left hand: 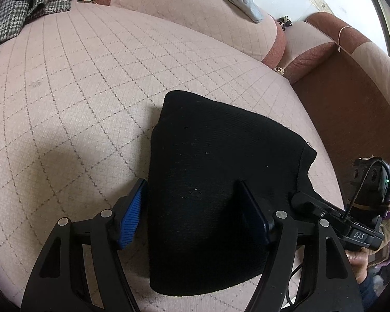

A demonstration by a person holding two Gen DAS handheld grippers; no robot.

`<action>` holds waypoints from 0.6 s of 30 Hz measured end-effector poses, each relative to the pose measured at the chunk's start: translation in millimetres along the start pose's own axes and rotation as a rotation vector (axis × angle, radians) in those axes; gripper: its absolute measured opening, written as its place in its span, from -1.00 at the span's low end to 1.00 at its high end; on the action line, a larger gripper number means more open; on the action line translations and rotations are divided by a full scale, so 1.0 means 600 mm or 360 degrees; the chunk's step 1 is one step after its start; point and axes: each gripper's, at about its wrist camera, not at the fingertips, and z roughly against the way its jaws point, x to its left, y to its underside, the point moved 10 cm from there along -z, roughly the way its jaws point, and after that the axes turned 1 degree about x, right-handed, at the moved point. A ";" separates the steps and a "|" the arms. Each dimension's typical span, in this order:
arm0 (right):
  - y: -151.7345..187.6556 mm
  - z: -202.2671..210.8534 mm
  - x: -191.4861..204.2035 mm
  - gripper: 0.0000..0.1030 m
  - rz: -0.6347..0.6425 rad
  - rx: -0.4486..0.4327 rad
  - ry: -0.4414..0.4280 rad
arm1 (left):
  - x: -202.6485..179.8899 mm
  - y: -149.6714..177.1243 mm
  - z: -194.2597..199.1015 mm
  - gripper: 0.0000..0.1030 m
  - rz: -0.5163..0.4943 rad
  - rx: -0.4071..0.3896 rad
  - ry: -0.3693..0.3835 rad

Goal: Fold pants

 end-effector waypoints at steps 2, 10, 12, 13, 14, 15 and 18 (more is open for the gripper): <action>0.000 0.000 -0.001 0.34 -0.0012 -0.0022 0.0038 | -0.001 0.000 -0.001 0.40 -0.0009 -0.0007 -0.0005; -0.003 0.005 -0.002 -0.02 -0.0016 -0.0056 0.0057 | -0.007 0.004 -0.003 0.40 -0.0043 -0.0029 0.0011; -0.005 0.006 0.009 -0.09 -0.0001 -0.0069 0.0054 | -0.011 0.006 -0.003 0.35 -0.0073 -0.0038 0.0010; -0.003 0.007 0.011 -0.12 0.0007 -0.0069 0.0060 | -0.014 0.007 -0.001 0.25 -0.0077 -0.0041 0.0023; -0.003 0.008 0.013 -0.15 0.0009 -0.0071 0.0063 | -0.016 0.006 0.002 0.13 -0.0079 -0.0050 0.0023; -0.005 0.010 0.013 -0.18 0.0009 -0.0074 0.0061 | -0.019 0.005 0.008 0.06 -0.0086 -0.0065 0.0021; -0.014 0.024 0.030 -0.24 0.0051 -0.0098 0.0072 | -0.030 -0.005 0.030 -0.07 -0.0106 -0.0094 0.0024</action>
